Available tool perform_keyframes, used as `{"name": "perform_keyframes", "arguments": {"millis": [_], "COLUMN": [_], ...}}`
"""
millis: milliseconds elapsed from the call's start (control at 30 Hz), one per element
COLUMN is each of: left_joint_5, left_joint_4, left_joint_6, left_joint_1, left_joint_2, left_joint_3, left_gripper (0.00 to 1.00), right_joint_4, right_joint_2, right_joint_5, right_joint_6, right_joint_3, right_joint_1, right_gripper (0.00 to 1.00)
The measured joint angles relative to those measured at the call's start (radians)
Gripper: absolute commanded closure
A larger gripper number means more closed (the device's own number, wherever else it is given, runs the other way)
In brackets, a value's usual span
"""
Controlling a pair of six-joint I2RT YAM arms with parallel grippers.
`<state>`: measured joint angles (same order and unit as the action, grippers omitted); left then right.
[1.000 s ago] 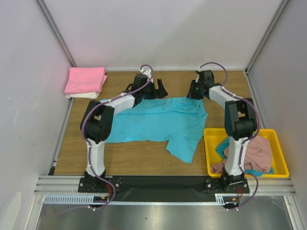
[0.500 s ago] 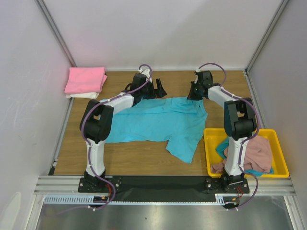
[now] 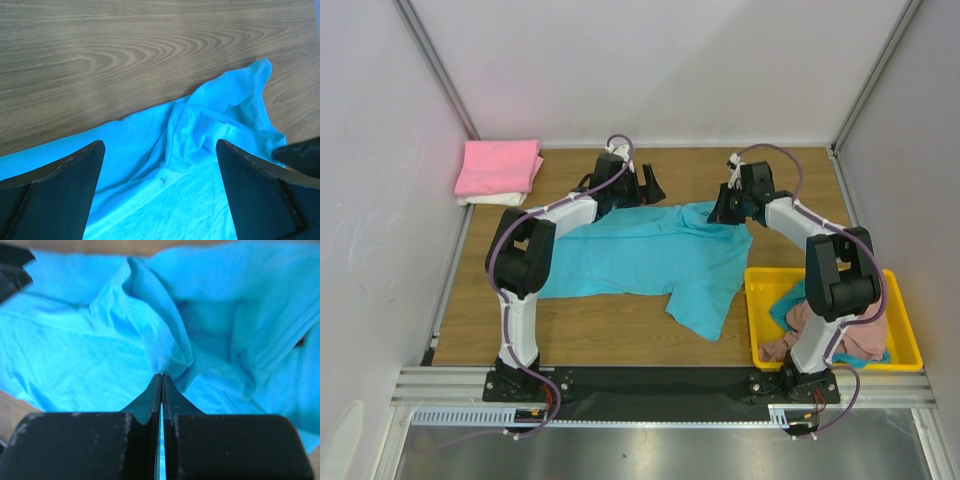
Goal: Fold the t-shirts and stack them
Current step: Fold the tshirt
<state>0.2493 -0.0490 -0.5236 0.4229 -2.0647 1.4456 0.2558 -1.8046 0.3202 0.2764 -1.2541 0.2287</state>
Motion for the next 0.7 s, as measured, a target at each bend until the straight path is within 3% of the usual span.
{"name": "perform_keyframes", "arguments": {"millis": [300,700], "left_joint_5": [0.04,0.227], "left_joint_4": [-0.03,-0.174], "left_joint_6": [-0.023,-0.022], "left_joint_1": [0.0,0.038], "left_joint_2": [0.0,-0.026], "left_joint_3": [-0.009,-0.022], "left_gripper": [0.0,0.01], "right_joint_4": [0.019,0.081], "right_joint_2": [0.062,0.137], "right_joint_5": [0.074,0.114], "right_joint_6": [-0.003,-0.037], "right_joint_3": [0.143,0.218], "right_joint_1": [0.008,0.011], "right_gripper": [1.0,1.0]}}
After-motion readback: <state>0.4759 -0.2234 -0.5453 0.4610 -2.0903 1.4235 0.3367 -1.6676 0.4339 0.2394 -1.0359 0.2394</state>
